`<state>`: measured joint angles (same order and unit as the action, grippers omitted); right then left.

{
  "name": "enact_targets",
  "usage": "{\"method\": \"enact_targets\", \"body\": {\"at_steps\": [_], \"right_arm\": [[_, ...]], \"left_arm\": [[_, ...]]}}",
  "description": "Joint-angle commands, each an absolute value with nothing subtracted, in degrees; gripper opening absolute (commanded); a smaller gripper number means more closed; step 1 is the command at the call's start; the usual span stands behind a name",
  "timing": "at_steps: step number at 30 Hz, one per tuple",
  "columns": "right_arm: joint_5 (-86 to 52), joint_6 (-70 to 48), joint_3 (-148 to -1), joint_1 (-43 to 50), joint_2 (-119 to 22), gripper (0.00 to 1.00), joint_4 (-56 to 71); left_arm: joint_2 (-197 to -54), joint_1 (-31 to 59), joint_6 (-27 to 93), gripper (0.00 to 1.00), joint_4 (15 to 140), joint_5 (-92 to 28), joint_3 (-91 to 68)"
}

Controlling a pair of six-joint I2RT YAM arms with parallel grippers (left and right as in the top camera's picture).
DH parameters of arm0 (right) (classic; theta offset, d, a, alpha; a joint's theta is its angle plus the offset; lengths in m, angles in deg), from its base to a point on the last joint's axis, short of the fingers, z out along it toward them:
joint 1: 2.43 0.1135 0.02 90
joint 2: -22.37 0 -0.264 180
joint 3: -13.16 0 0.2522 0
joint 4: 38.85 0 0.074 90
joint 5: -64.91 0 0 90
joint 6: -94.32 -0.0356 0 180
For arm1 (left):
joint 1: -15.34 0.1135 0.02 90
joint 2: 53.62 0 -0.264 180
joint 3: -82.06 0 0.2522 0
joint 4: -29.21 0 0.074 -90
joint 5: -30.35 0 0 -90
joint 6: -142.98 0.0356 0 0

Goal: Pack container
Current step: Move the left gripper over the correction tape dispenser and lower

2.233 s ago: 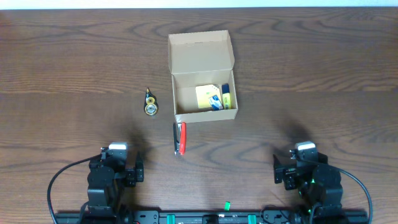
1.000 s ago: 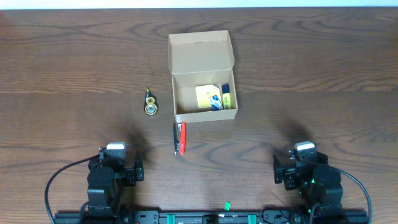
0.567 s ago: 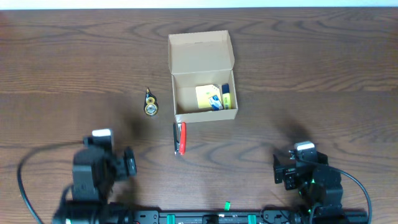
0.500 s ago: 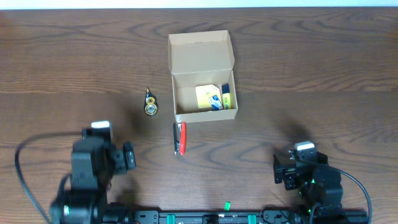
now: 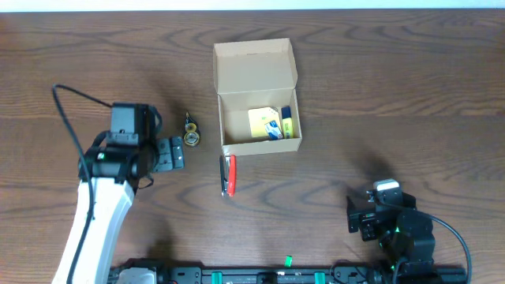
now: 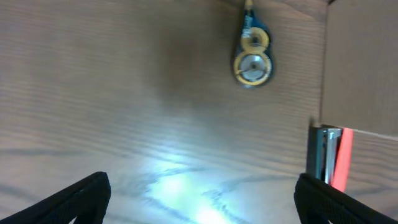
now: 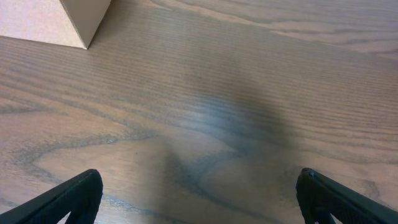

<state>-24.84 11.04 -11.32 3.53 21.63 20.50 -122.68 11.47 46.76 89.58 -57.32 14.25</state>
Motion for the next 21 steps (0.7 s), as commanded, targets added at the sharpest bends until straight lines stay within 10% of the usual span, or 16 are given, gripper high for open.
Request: {"method": "enact_targets", "body": {"at_steps": [1, 21], "right_arm": [[-24.62, 11.7, -10.67, 3.22, 22.05, 0.99, 20.74], [-24.62, 11.7, -10.67, 3.22, 22.05, 0.99, 20.74]], "left_arm": [[-125.56, 11.66, 46.09, 0.95, 87.83, -53.45, 13.14], [-128.19, 11.55, 41.19, 0.95, 81.71, -52.1, 13.14]]}}
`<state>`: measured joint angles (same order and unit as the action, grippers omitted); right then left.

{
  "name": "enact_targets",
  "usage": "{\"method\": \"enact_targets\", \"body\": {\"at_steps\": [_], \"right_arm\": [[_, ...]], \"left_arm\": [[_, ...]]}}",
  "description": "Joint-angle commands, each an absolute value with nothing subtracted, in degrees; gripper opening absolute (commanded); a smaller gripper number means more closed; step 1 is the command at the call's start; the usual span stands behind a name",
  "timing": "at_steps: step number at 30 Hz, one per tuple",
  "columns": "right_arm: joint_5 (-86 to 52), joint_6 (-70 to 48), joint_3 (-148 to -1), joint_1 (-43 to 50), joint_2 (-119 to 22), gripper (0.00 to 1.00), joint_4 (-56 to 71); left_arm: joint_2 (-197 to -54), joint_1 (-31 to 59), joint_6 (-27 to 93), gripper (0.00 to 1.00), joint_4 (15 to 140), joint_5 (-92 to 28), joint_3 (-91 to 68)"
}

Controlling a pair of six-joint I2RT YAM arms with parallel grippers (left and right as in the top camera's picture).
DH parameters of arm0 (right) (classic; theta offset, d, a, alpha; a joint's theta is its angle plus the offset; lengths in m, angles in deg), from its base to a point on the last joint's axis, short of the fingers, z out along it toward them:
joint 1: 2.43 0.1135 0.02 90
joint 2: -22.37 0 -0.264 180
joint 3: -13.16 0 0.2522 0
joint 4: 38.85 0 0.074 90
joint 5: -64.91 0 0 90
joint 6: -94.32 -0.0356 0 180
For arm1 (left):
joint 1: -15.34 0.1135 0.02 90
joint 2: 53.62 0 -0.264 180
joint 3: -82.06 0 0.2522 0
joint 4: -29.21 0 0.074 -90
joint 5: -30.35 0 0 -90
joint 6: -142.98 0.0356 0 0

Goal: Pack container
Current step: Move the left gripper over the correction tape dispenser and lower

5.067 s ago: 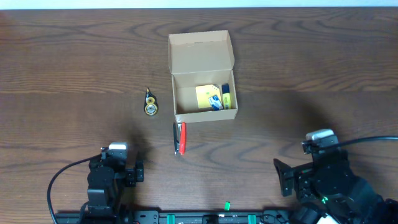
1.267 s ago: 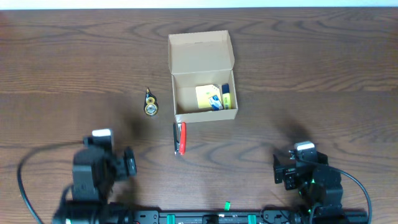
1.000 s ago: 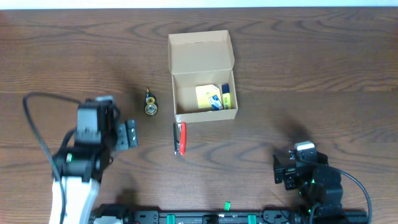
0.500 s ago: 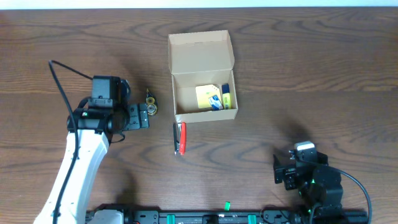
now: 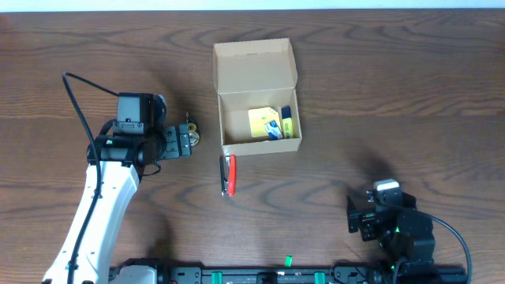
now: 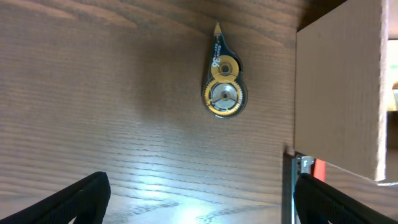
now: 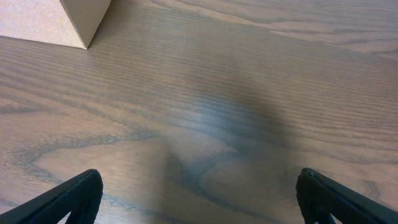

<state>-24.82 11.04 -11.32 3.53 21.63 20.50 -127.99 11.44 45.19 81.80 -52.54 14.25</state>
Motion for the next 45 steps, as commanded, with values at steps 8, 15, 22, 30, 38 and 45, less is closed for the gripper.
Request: {"method": "enact_targets", "body": {"at_steps": [8, 15, 22, 30, 38, 45], "right_arm": [[-24.62, 11.7, -10.67, 3.22, 22.05, 0.99, 20.74], [-24.62, 11.7, -10.67, 3.22, 22.05, 0.99, 20.74], [-24.62, 11.7, -10.67, 3.22, 22.05, 0.99, 20.74], [-24.62, 11.7, -10.67, 3.22, 22.05, 0.99, 20.74], [-24.62, 11.7, -10.67, 3.22, 22.05, 0.99, 20.74], [-24.62, 11.7, -10.67, 3.22, 22.05, 0.99, 20.74]], "left_arm": [[-128.19, 11.55, 38.35, 0.95, 81.45, -52.12, 13.16], [-130.9, 11.57, 39.05, 0.95, 75.59, -52.56, 13.14], [-135.46, 11.57, 39.07, 0.95, 73.67, -52.32, 13.14], [-139.29, 11.57, 39.68, 0.95, 71.39, -52.08, 13.12], [-143.53, 11.57, 39.72, 0.95, 66.61, -50.07, 13.05], [-147.0, 11.57, 41.15, 0.95, 65.69, -49.04, 11.11]]}}
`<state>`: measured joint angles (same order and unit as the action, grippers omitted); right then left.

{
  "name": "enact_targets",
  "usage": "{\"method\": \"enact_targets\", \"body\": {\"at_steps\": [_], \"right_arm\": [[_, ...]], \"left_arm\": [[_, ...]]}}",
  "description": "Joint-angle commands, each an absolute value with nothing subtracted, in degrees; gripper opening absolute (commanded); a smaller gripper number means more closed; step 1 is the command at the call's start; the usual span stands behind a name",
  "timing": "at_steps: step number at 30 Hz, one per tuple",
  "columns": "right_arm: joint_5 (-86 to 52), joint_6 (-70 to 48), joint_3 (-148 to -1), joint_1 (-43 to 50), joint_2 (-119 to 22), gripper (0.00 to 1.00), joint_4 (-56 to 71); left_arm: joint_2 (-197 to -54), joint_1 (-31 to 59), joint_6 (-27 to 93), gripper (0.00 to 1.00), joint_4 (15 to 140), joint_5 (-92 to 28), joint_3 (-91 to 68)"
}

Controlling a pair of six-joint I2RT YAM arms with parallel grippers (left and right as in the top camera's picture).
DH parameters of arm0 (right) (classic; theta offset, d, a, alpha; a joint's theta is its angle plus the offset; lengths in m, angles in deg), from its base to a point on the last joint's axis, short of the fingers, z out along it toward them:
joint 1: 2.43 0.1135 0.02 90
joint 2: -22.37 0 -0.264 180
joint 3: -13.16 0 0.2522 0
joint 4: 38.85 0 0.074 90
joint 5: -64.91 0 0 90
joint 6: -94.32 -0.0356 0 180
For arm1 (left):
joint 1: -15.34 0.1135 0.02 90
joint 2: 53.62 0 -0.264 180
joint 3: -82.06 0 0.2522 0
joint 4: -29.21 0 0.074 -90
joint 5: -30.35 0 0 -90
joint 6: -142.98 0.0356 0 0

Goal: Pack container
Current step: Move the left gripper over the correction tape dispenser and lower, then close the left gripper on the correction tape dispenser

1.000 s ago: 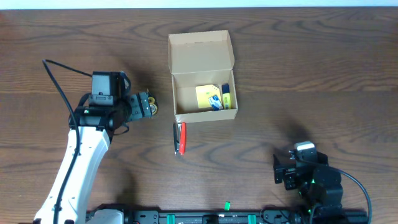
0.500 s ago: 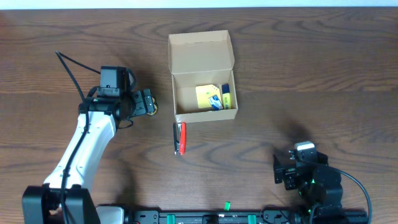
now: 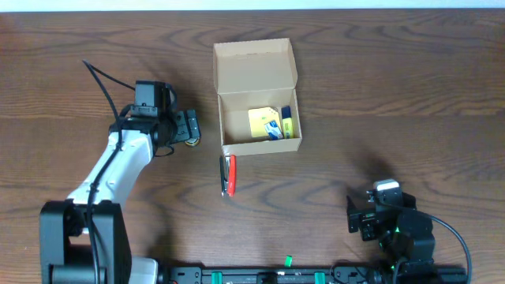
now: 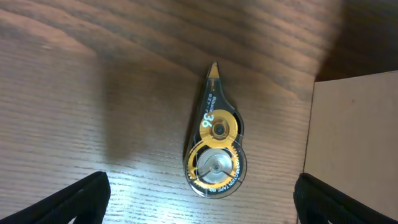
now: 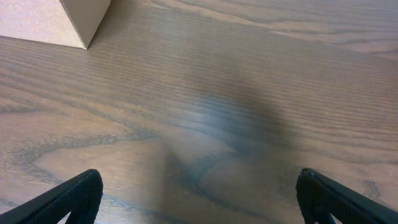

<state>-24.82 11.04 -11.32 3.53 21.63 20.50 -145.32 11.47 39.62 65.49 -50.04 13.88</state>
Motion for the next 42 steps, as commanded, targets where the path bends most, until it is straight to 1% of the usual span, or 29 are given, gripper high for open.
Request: {"method": "enact_targets", "body": {"at_steps": [1, 6, 17, 42], "right_arm": [[-24.62, 11.7, -10.67, 3.22, 22.05, 0.99, 20.74], [-24.62, 11.7, -10.67, 3.22, 22.05, 0.99, 20.74], [-24.62, 11.7, -10.67, 3.22, 22.05, 0.99, 20.74], [-24.62, 11.7, -10.67, 3.22, 22.05, 0.99, 20.74]], "left_arm": [[-147.64, 11.57, 41.23, 0.95, 66.5, -49.08, 10.14], [-151.11, 11.57, 42.74, 0.95, 73.69, -49.54, 3.32], [-159.75, 11.57, 42.72, 0.95, 81.56, -49.06, -3.84], [-166.02, 11.57, 44.64, 0.95, 82.21, -47.99, -5.37]]}}
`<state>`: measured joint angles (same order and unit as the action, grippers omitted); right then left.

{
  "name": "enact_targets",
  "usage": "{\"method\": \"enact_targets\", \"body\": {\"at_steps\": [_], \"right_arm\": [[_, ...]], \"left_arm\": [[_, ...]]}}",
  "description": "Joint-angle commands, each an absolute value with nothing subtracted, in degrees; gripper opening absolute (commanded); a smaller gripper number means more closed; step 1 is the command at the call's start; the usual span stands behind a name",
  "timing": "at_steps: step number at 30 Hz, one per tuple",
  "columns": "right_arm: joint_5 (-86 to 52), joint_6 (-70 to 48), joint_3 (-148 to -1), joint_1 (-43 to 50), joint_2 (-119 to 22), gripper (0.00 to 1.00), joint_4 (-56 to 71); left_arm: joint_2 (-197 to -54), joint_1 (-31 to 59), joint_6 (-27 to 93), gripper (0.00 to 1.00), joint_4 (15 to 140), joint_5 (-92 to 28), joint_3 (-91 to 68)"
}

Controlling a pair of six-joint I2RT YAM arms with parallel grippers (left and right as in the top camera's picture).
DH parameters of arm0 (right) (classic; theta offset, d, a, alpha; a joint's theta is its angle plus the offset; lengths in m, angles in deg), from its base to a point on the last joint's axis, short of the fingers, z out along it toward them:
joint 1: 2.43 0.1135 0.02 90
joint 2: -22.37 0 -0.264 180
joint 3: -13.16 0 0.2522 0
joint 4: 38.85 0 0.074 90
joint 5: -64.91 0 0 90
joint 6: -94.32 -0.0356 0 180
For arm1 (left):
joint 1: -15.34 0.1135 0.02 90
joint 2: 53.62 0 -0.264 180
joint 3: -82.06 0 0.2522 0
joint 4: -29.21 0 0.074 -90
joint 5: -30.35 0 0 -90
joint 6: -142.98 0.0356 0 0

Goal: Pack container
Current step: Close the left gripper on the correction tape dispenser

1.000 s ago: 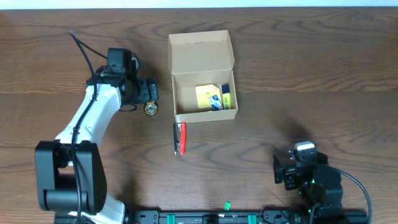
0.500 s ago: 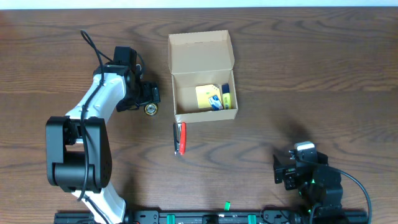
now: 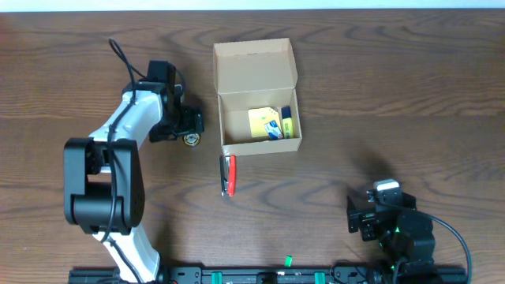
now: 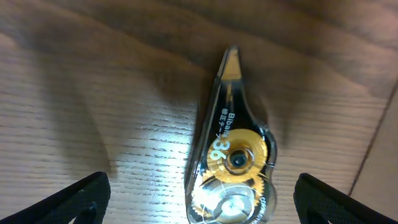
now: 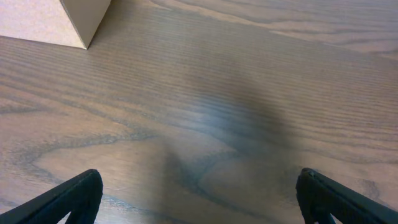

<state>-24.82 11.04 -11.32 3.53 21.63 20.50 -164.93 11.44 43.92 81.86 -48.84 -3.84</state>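
Observation:
A correction-tape dispenser (image 4: pixel 231 168), clear with gold gears, lies flat on the table just left of the open cardboard box (image 3: pixel 259 140). My left gripper (image 4: pixel 199 208) hangs open right over the dispenser, its fingertips wide to either side. From overhead the dispenser (image 3: pixel 191 140) shows partly under the left gripper (image 3: pixel 189 126). The box holds a yellow sticky-note pad (image 3: pixel 264 122) and a yellow-blue item. A red and silver utility knife (image 3: pixel 228 174) lies in front of the box. My right gripper (image 5: pixel 199 199) is open over bare wood at the near right.
The box's lid (image 3: pixel 253 63) stands open toward the far side. A corner of the box (image 5: pixel 56 22) shows at the top left of the right wrist view. The left arm's black cable (image 3: pixel 126 63) loops over the table behind it.
My left gripper has come closer to the tape dispenser, which now fills the middle of the wrist view. It stays open. The right arm and the objects have not moved.
My left gripper was open on the table well left of the dispenser. At each later moment it stood nearer to it and lower, still open, and now it straddles the dispenser. The right arm stayed parked throughout.

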Motion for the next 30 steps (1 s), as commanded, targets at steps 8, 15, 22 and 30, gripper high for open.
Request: {"method": "enact_targets", "body": {"at_steps": [8, 15, 22, 30], "right_arm": [[-24.62, 11.7, -10.67, 3.22, 22.05, 0.99, 20.74], [-24.62, 11.7, -10.67, 3.22, 22.05, 0.99, 20.74], [-24.62, 11.7, -10.67, 3.22, 22.05, 0.99, 20.74], [-24.62, 11.7, -10.67, 3.22, 22.05, 0.99, 20.74]], "left_arm": [[-166.78, 11.57, 45.28, 0.95, 82.83, -48.06, -5.37], [-167.77, 11.55, 45.69, 0.95, 83.09, -48.03, -5.37], [-167.94, 11.44, 47.53, 0.95, 83.44, -48.25, -5.37], [-169.39, 10.5, 49.21, 0.95, 83.68, -49.89, -5.37]]}}
